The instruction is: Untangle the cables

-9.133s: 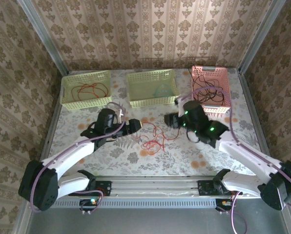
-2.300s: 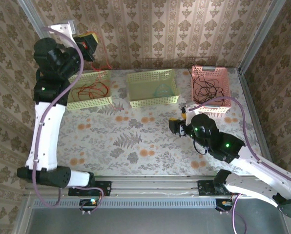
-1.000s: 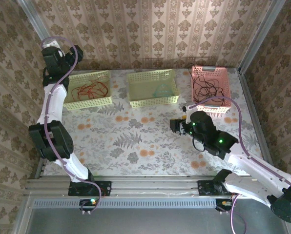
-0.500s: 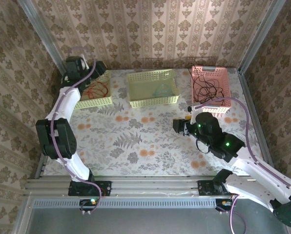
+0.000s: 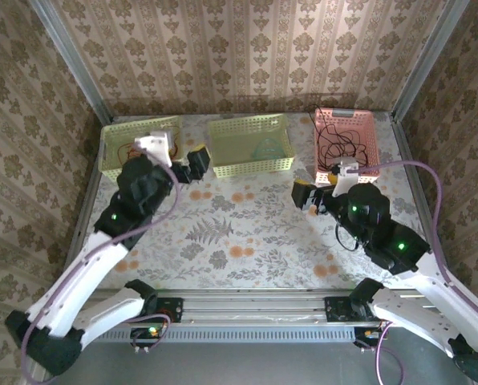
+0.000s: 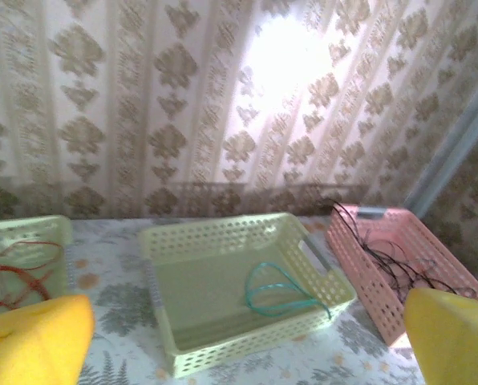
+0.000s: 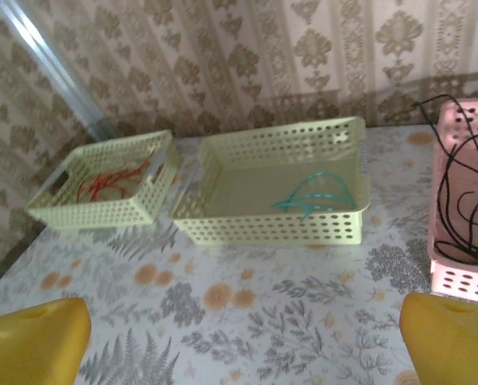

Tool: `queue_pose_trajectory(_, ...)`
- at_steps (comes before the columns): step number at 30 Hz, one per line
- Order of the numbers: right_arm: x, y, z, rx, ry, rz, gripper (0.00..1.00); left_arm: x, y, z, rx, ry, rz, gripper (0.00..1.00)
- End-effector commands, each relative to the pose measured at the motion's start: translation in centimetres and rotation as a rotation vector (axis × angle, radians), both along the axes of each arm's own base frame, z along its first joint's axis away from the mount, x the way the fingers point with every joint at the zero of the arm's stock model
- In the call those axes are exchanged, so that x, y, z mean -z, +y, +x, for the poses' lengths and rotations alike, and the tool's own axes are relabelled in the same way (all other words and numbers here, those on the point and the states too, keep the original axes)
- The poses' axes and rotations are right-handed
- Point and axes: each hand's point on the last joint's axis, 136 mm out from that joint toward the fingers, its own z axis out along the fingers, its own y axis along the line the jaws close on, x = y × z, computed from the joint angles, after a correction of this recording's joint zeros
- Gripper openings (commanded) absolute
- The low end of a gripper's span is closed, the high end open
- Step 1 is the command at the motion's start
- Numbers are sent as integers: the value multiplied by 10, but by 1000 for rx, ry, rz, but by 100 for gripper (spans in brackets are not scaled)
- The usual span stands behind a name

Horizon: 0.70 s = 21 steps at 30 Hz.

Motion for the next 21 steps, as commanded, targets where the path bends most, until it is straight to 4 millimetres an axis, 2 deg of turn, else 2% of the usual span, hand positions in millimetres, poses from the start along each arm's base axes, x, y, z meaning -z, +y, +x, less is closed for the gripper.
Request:
queue_pose_trajectory(1,58,7,21,49,-8,10,100,62,36,-4,-237,67,197,100)
queue_pose_trajectory(2,73,15,26,17,-45,0,100,75,26,-8,-180,68,233,100)
queue_pose_trajectory(3,88,20,29,-2,-75,-30,100,86,27,-9,-178,89,245,100)
queue_pose_trajectory(5,101,8,36,86,-71,-24,100,99,30,-9,-191,98,272,100)
queue_pose_trajectory(7,107,-8,41,182,-44,-33,100,110,35,-7,-219,74,315,100)
queue_pose_trajectory(11,119,-11,45,130,-28,-188,100,124,50,0,-282,3,422,100)
queue_pose_trajectory(13,123,-15,44,105,-46,-234,100,134,45,5,-201,-50,518,100)
queue_pose_trajectory(16,122,-26,43,93,-101,-256,100,155,51,11,-147,-84,591,100)
queue_pose_trajectory(20,121,-33,38,27,-179,-351,100,171,85,20,-242,-67,597,100)
queue_pose_trajectory(21,124,-33,37,4,-184,-391,100,174,100,24,-274,-58,580,100)
